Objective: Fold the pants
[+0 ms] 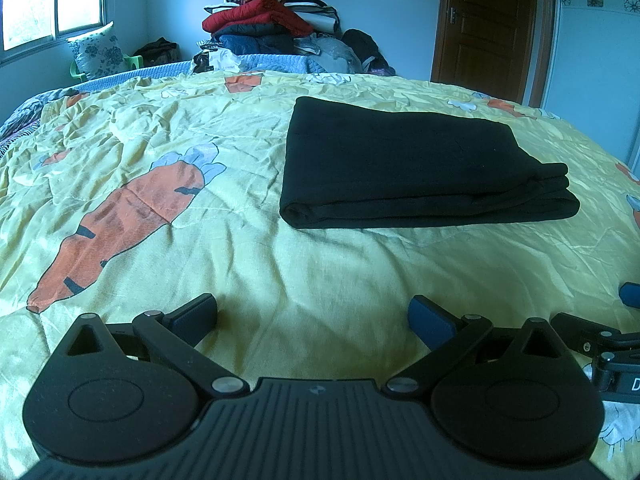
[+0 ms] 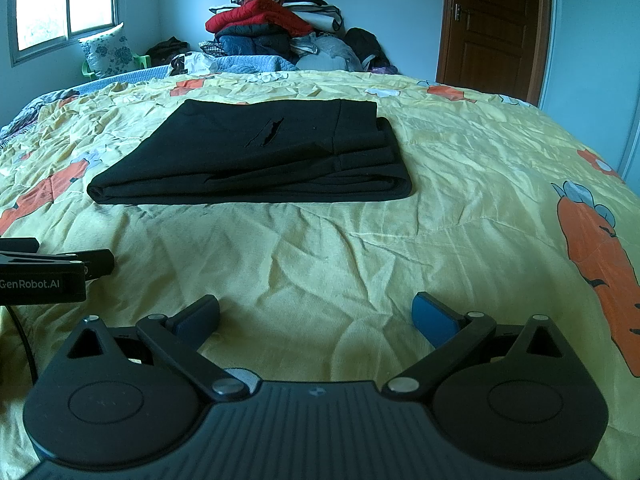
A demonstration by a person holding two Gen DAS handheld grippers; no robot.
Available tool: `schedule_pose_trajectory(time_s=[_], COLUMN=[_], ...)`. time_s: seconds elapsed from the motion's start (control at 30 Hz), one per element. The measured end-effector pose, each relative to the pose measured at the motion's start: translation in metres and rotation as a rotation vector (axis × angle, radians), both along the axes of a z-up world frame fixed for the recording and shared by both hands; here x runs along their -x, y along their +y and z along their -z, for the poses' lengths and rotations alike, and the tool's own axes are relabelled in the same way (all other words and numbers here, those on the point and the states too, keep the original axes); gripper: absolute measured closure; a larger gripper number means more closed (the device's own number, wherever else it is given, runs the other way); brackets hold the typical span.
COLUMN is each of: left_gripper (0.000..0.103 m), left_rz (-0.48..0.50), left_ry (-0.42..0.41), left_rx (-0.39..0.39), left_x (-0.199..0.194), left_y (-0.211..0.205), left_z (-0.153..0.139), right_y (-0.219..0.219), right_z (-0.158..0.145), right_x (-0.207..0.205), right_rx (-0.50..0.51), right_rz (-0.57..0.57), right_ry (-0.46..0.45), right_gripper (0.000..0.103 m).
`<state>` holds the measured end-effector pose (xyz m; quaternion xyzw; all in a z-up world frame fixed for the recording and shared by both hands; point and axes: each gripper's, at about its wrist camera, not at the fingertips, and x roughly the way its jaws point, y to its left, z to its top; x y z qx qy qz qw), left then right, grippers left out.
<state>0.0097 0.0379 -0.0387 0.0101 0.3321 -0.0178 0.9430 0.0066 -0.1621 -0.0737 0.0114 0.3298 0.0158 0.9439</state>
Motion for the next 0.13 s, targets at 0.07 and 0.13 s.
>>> schedule_pose_trajectory(time_s=[0.07, 0.13], left_gripper=[0.0, 0.0], left_rz=[0.0, 0.0], left_ry=[0.0, -0.001], left_rx=[0.0, 0.001], left_x=[-0.0003, -0.0003], left_y=[-0.0004, -0.0002], left_z=[0.0001, 0.0], right_y=[0.0, -0.0001], right_z=[0.0, 0.0], right_x=[0.0, 0.0], right_rx=[0.0, 0.0], right_rz=[0.0, 0.0], right_ry=[0.0, 0.0], right_gripper=[0.0, 0.0])
